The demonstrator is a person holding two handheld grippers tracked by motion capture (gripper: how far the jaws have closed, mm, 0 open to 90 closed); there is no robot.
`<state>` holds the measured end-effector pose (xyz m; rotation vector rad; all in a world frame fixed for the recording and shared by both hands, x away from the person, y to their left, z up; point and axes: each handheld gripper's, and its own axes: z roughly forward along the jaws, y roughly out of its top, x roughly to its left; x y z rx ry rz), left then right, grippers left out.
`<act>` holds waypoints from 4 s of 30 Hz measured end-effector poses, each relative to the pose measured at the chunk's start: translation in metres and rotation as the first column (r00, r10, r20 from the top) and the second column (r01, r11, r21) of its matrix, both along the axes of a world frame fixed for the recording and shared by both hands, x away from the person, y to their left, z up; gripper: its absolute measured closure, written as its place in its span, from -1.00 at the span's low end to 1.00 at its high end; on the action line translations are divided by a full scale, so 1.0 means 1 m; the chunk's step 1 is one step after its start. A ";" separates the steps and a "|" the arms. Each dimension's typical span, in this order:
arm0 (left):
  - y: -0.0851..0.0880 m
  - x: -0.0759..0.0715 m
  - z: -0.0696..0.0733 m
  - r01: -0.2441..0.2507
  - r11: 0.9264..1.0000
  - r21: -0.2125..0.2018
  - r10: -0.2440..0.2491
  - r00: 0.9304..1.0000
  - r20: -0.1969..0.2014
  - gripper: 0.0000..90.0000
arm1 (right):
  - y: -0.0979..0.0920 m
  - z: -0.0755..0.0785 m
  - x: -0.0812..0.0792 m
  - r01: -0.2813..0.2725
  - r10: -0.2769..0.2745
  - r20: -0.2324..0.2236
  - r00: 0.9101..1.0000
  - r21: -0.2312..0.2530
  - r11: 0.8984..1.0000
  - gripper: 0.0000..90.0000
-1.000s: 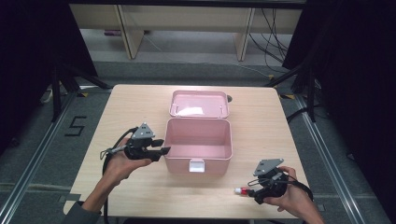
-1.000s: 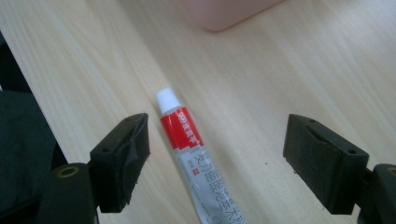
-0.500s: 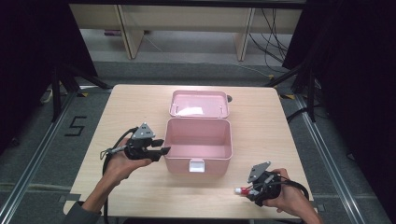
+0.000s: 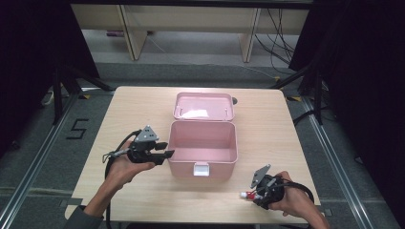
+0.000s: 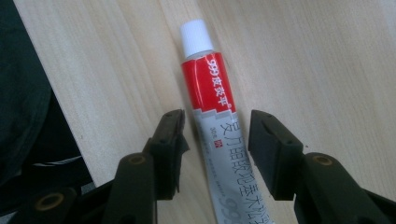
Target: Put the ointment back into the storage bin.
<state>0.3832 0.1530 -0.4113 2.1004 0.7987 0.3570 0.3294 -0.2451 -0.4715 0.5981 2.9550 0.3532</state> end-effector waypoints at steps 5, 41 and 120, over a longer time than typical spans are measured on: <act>0.000 0.000 0.000 0.000 1.000 0.002 0.000 1.000 0.001 0.30 | 0.004 0.000 0.002 -0.001 0.000 -0.024 1.000 -0.043 0.999 0.37; 0.000 0.000 0.000 0.004 1.000 0.003 -0.004 1.000 0.006 0.29 | 0.022 -0.001 0.022 -0.069 0.046 -0.131 0.990 -0.174 0.982 0.56; -0.002 -0.001 0.001 0.002 1.000 0.026 -0.003 1.000 0.023 0.29 | 0.063 0.159 0.029 -0.155 0.158 0.036 0.987 -0.086 0.984 0.56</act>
